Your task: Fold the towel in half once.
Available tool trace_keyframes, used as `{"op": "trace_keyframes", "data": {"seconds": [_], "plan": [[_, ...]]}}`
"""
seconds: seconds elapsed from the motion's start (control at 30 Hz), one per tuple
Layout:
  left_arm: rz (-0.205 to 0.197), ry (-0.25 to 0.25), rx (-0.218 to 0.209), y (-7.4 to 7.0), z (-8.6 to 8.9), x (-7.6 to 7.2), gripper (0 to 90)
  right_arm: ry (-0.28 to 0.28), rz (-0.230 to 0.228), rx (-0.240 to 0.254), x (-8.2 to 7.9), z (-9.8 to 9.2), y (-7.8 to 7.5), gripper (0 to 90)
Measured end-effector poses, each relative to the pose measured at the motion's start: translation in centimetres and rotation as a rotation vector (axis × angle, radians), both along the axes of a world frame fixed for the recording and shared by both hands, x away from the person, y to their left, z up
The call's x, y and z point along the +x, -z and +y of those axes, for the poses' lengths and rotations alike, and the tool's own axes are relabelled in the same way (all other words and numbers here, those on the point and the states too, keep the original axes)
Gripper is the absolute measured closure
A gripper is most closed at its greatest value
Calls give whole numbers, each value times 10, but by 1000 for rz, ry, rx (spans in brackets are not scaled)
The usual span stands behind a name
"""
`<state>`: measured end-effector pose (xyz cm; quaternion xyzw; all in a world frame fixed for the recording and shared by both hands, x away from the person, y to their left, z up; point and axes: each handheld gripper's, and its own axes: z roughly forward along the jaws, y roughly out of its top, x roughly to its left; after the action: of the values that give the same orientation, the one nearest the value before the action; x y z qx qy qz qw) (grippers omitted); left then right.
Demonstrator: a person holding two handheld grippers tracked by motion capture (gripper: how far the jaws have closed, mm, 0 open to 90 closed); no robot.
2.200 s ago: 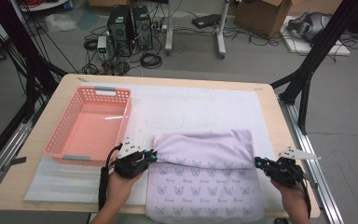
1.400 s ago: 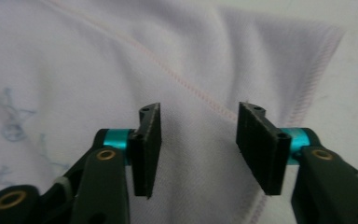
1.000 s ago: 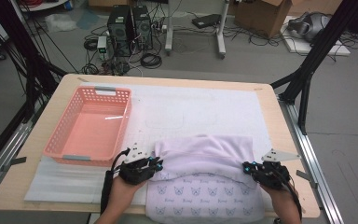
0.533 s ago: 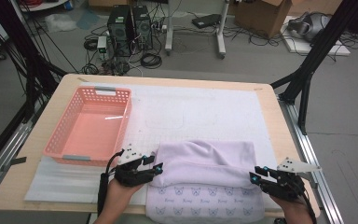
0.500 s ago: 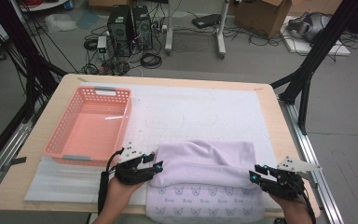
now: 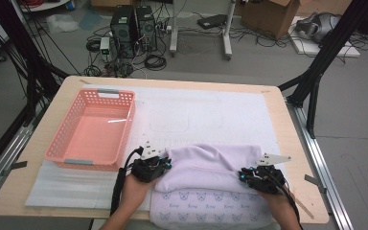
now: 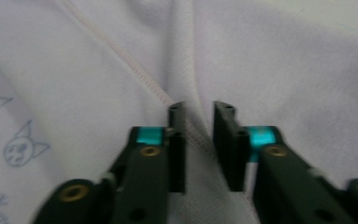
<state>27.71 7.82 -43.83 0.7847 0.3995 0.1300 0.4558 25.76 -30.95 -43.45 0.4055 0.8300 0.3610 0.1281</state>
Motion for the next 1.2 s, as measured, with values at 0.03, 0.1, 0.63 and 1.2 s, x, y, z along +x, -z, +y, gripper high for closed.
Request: {"op": "trace_keyframes", "data": {"seconds": [0.03,0.1,0.63,1.2], "plan": [[3,1,-7,-1,5,-3,839,-4,-1,-4,-2,-1,-1,843],[10,4,-20,-3,13,-10,838,-15,0,5,-7,-2,-4,853],[-5,36,-62,-17,25,-15,546,46,-76,97,-29,-22,-25,676],[-64,-85,-32,-28,31,24,674,37,-86,77,-29,-20,-22,674]]}}
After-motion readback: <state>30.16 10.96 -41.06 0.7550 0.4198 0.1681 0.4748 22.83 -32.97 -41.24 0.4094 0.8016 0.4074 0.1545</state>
